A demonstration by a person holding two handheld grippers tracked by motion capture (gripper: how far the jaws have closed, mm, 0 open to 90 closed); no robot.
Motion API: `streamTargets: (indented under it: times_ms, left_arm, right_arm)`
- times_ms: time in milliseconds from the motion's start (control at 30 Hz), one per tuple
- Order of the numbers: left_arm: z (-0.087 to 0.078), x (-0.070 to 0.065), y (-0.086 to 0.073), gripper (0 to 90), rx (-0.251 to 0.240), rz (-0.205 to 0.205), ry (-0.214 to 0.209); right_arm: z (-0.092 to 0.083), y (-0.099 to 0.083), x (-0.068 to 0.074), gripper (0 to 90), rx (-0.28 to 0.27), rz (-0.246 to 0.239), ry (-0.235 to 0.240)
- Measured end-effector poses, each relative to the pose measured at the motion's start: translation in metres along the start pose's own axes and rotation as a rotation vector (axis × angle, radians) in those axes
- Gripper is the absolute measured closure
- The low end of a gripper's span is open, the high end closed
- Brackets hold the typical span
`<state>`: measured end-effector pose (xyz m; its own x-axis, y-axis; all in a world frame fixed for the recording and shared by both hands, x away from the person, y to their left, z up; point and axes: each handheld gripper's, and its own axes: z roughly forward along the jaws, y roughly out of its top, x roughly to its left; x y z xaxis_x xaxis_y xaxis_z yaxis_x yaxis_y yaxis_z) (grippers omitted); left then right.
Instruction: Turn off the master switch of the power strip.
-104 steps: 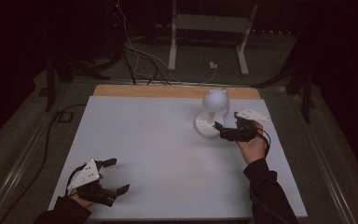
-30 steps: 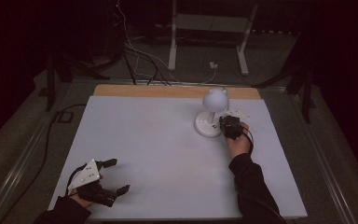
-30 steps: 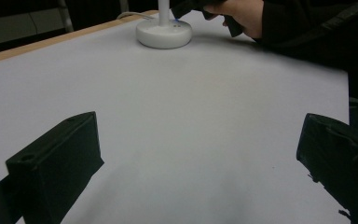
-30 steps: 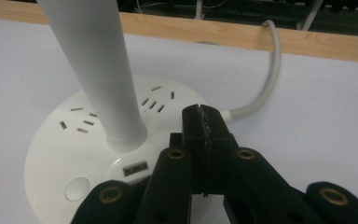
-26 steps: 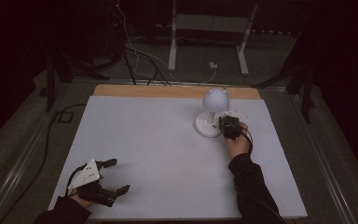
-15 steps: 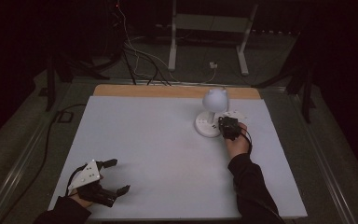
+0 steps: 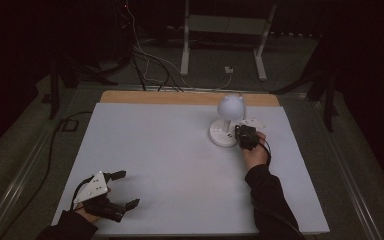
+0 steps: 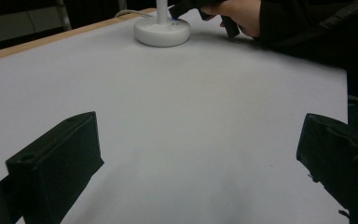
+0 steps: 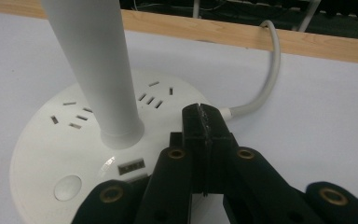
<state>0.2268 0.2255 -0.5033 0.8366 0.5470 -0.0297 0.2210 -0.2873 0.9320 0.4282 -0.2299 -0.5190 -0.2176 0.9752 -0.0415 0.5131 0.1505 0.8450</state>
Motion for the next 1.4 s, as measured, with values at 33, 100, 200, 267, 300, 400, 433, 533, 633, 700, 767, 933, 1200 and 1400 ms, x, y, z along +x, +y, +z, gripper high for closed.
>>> streamTargets:
  times_ms: [33,100,200,267,300,400,433,533,633,700,767,933,1200,1400]
  left_arm:
    - [0.000,0.000,0.000,0.3,0.000,0.000,0.000]
    - [0.000,0.000,0.000,0.3,-0.002,-0.001,0.000]
    - [0.000,0.000,0.000,0.3,-0.002,0.000,0.000]
    - [0.000,0.000,0.000,0.3,-0.003,-0.001,-0.001]
    - [0.000,0.000,0.000,0.3,-0.003,-0.001,0.000]
    - [0.000,0.000,0.000,0.3,-0.003,-0.001,-0.001]
    - [0.000,0.000,0.000,0.3,-0.003,-0.002,-0.001]
    - [0.000,0.000,0.000,0.3,-0.002,0.000,-0.001]
    - [0.000,0.000,0.000,0.3,-0.001,0.000,0.000]
    - [0.000,0.000,0.000,0.3,-0.002,-0.001,0.001]
    - [0.000,0.000,0.000,0.3,-0.002,0.000,0.001]
    - [0.000,0.000,0.000,0.3,-0.003,-0.001,0.002]
    - [0.000,0.001,0.000,0.3,-0.005,-0.005,0.006]
    - [0.000,0.001,0.000,0.3,-0.006,-0.004,0.006]
  right_arm:
    - [0.000,0.000,0.000,90.0,-0.001,0.004,0.001]
    - [0.000,-0.001,0.000,90.0,-0.002,-0.006,-0.002]
    - [-0.001,-0.003,-0.001,90.0,-0.014,0.006,0.012]
    - [-0.001,-0.003,-0.002,90.0,-0.012,0.020,0.018]
    - [-0.001,-0.003,-0.002,90.0,-0.017,0.010,0.015]
    - [-0.001,-0.002,-0.001,90.0,-0.005,-0.008,0.010]
    - [-0.001,-0.001,-0.001,90.0,-0.003,-0.009,0.010]
    - [-0.001,0.000,0.000,90.0,0.007,-0.007,0.012]
    - [0.000,0.001,0.001,90.0,0.015,-0.019,0.000]
    - [0.000,0.002,0.003,90.0,0.023,-0.030,-0.010]
    - [0.000,0.001,0.002,90.0,0.021,-0.029,-0.008]
    - [0.000,0.002,0.001,90.0,0.024,-0.021,0.001]
    - [-0.005,0.006,-0.001,90.0,0.000,-0.014,0.023]
    - [-0.010,0.007,-0.006,85.5,-0.043,0.019,0.025]
